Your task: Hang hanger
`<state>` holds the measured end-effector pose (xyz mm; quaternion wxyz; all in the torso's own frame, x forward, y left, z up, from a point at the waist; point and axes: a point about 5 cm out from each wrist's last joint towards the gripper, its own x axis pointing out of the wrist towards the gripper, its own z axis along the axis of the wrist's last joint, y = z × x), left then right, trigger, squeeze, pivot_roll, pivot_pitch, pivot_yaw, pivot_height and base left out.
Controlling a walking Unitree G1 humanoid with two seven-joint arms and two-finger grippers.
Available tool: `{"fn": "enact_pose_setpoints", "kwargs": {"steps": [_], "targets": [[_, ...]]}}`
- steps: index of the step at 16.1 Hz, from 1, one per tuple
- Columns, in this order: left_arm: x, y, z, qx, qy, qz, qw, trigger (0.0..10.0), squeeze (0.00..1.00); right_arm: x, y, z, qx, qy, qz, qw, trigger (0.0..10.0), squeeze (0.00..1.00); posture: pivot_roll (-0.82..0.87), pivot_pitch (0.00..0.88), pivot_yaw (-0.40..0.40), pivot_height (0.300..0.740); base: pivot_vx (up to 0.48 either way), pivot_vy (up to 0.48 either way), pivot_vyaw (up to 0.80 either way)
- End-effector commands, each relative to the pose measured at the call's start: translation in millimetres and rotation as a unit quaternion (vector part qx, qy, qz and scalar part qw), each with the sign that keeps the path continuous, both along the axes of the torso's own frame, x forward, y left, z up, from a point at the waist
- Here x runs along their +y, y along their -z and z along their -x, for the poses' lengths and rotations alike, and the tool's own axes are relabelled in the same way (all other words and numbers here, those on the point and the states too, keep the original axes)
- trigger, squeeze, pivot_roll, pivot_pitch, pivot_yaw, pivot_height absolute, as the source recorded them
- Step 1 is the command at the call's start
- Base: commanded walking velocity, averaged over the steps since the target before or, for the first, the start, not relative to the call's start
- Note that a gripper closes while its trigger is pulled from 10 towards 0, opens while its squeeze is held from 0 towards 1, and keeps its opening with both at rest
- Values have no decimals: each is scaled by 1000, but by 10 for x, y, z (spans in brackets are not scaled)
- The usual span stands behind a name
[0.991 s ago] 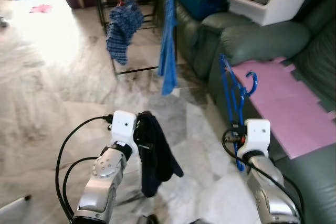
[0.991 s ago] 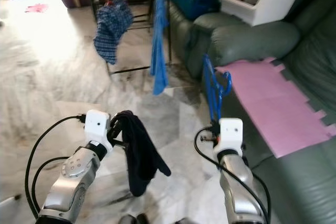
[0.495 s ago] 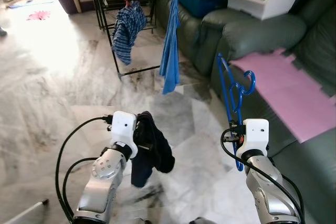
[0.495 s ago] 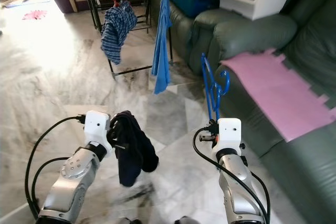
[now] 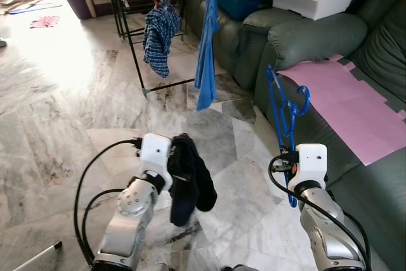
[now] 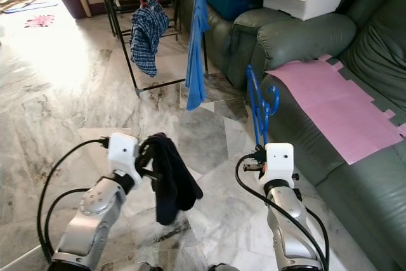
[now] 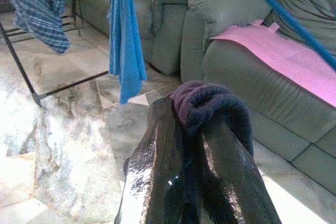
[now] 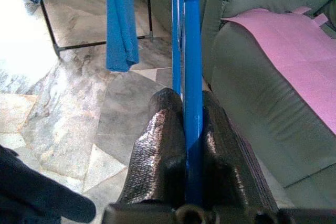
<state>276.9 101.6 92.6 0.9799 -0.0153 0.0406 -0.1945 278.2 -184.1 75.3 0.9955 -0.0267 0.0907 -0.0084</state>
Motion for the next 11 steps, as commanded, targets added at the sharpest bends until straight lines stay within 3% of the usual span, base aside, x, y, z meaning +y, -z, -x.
{"fn": "enact_pose_setpoints", "kwargs": {"steps": [1, 4, 5, 6, 7, 9, 10, 11], "targets": [[-8, -60, -6, -18, 3, 4, 1000, 10000, 0, -32, 5, 9, 0, 4, 3, 1000, 10000, 0, -4, 92, -23, 740, 0, 0, 0], [-67, -141, -49, -42, 36, 10, 998, 10000, 0, -5, 5, -2, 4, -24, 3, 1000, 10000, 0, -5, 84, -20, 740, 0, 0, 0], [-76, -298, -126, -141, 89, -121, 979, 10000, 0, 21, -36, -28, 2, -82, 23, 996, 10000, 0, -5, 78, -13, 740, 0, 0, 0], [-83, -320, -137, -158, 114, -146, 970, 10000, 0, 7, -86, -29, -9, -95, 29, 995, 10000, 0, 1, 73, -11, 740, 0, 0, 0], [-76, -314, -149, -152, 127, -144, 970, 10000, 0, -10, -130, -28, -21, -99, 35, 994, 10000, 0, 2, 71, -9, 740, 0, 0, 0], [-3, -369, -270, -180, 189, -227, 938, 10000, 0, -108, -199, 27, -21, -122, 59, 991, 10000, 0, -1, 73, 3, 740, 0, 0, 0], [65, -342, -356, -193, 252, -328, 890, 10000, 0, -193, -198, 84, -9, -141, 76, 987, 10000, 0, -6, 71, 16, 740, 0, 0, 0], [154, -319, -475, -182, 254, -388, 867, 10000, 0, -215, -222, 103, -7, -157, 76, 985, 10000, 0, -11, 70, 25, 740, 0, 0, 0]]}}
